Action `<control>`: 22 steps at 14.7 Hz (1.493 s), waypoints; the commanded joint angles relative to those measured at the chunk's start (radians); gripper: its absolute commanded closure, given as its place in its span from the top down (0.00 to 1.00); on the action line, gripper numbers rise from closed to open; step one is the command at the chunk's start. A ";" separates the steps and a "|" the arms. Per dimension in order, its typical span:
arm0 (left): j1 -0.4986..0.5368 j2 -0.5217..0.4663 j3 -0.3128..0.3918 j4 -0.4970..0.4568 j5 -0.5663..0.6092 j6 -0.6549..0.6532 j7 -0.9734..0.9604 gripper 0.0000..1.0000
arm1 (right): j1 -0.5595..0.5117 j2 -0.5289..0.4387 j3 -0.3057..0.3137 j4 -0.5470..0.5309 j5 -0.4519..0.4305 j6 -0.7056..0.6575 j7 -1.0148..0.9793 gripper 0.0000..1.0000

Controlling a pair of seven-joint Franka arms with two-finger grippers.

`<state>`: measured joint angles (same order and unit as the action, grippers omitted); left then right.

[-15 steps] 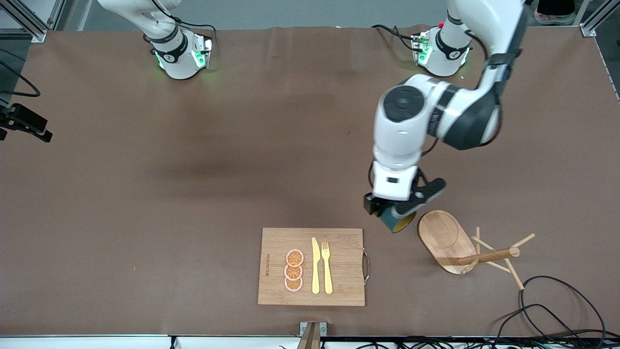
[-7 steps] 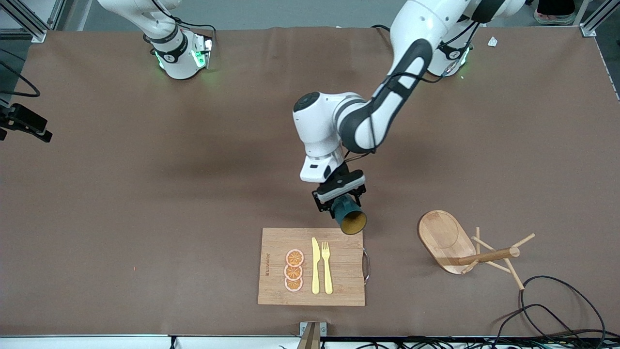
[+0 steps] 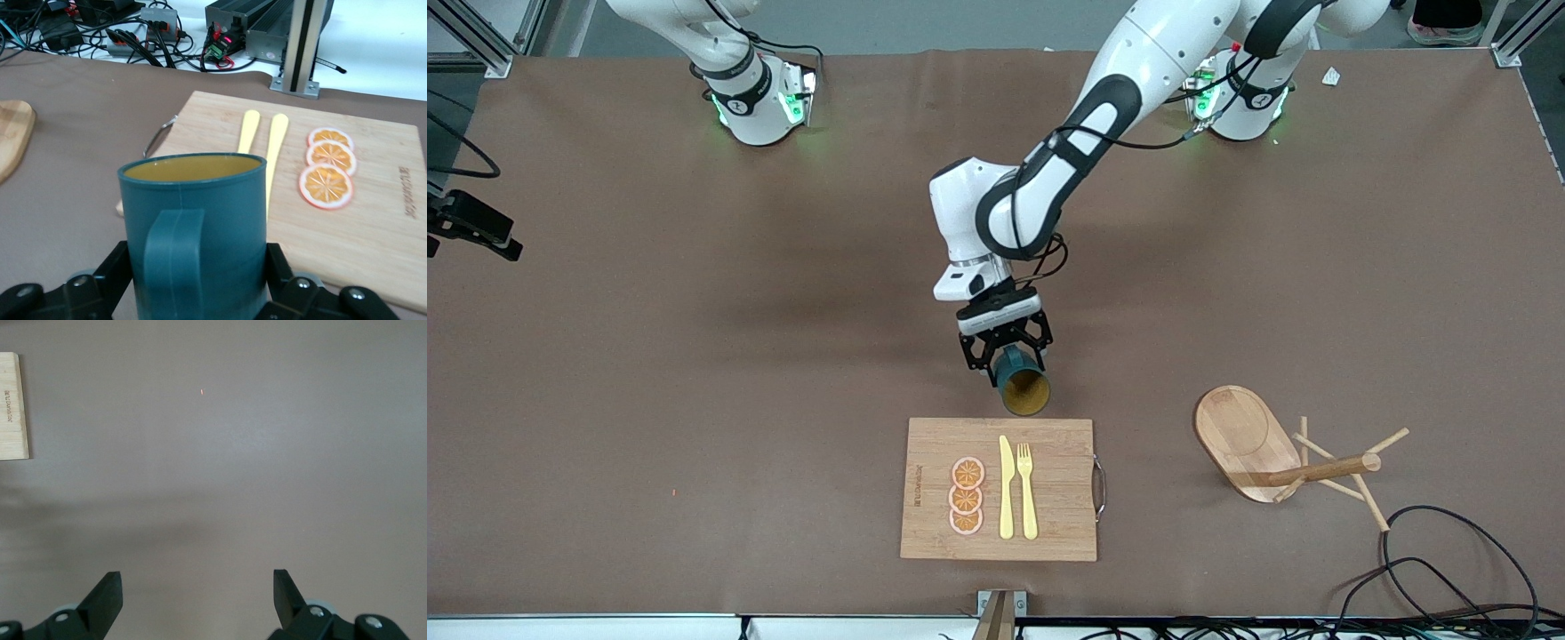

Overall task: Transfer cup from left to right arm and place
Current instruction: 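Carry the teal mug with the left gripper toward the table middle, then lower the teal mug onto the table and open the left gripper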

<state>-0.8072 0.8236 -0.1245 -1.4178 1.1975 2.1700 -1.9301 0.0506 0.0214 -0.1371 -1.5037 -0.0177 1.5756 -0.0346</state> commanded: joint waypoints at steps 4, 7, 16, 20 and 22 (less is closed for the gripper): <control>-0.118 0.069 0.014 0.022 0.091 -0.113 -0.136 0.67 | -0.017 -0.032 0.010 -0.030 -0.002 -0.008 -0.013 1.00; -0.164 0.120 0.014 0.023 0.121 -0.151 -0.171 0.67 | -0.015 -0.032 0.010 -0.032 -0.002 -0.008 -0.013 1.00; -0.268 0.207 0.013 0.019 0.255 -0.248 -0.294 1.00 | -0.015 -0.031 0.010 -0.033 -0.002 -0.008 -0.013 1.00; -0.288 0.197 0.002 0.017 0.231 -0.289 -0.299 1.00 | -0.017 -0.031 0.010 -0.033 -0.001 -0.008 -0.013 1.00; -0.306 0.193 0.002 0.017 0.211 -0.302 -0.331 1.00 | -0.015 -0.031 0.010 -0.033 -0.002 -0.008 -0.013 1.00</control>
<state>-1.0905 1.0186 -0.1260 -1.4157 1.4360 1.8984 -2.2413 0.0503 0.0213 -0.1386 -1.5046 -0.0177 1.5655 -0.0347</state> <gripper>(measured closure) 0.000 0.000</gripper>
